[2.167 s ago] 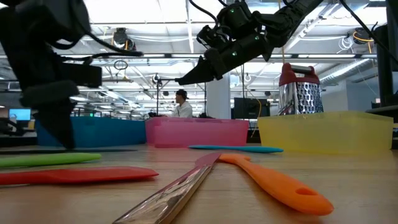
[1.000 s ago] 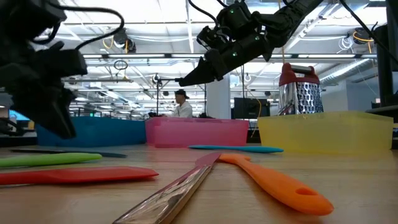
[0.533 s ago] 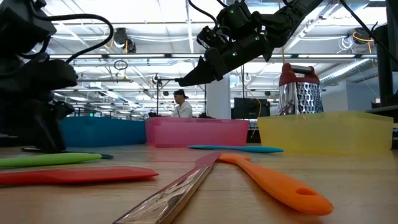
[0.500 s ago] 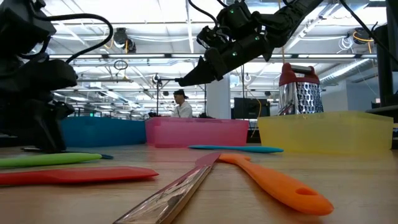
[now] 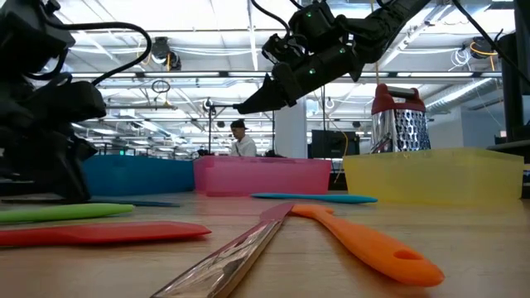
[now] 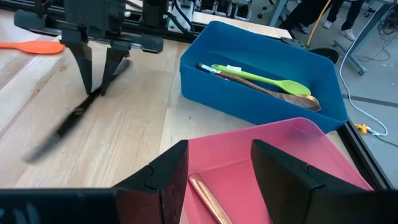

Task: Pick & Place Kitchen Items
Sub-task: Adjust the black knife

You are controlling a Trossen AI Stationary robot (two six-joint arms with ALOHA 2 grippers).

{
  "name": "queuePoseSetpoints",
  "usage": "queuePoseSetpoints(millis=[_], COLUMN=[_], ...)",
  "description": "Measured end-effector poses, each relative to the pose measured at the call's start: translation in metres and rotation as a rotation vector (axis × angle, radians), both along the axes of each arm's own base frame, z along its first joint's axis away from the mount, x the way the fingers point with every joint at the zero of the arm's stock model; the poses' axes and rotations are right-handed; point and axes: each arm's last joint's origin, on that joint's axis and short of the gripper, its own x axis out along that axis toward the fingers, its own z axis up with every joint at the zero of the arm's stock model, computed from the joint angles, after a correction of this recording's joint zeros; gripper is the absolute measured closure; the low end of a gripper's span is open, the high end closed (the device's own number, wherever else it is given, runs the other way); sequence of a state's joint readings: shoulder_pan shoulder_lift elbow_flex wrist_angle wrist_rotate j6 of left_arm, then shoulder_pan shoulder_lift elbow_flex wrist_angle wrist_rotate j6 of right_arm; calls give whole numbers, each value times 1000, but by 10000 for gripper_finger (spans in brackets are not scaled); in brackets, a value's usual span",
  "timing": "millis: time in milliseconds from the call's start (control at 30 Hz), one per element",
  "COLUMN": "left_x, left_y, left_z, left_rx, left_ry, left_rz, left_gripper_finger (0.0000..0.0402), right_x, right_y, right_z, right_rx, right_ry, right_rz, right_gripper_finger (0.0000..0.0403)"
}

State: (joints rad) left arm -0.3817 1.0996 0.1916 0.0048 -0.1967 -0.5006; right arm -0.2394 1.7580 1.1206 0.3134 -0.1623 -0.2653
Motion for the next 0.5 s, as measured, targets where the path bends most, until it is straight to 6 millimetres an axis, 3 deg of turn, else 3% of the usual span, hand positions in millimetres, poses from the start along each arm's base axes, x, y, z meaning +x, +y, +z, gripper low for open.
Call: queuePoseSetpoints(millis=[133,233,500], left_x=[0,1,15], left_y=[1,1,-2], left_z=[0,-2,-20], left_rx=[13,18,62], left_ry=[-12,-7,-34], left_rz=[21,69,177], left_gripper_finger=[367,375,324], right_x=[0,0,0], right_y=[0,0,0], right_z=[0,0,0], right_rx=[0,0,0], right_ry=[0,0,3], right_rz=[0,0,0], right_gripper_finger=[234,234,234])
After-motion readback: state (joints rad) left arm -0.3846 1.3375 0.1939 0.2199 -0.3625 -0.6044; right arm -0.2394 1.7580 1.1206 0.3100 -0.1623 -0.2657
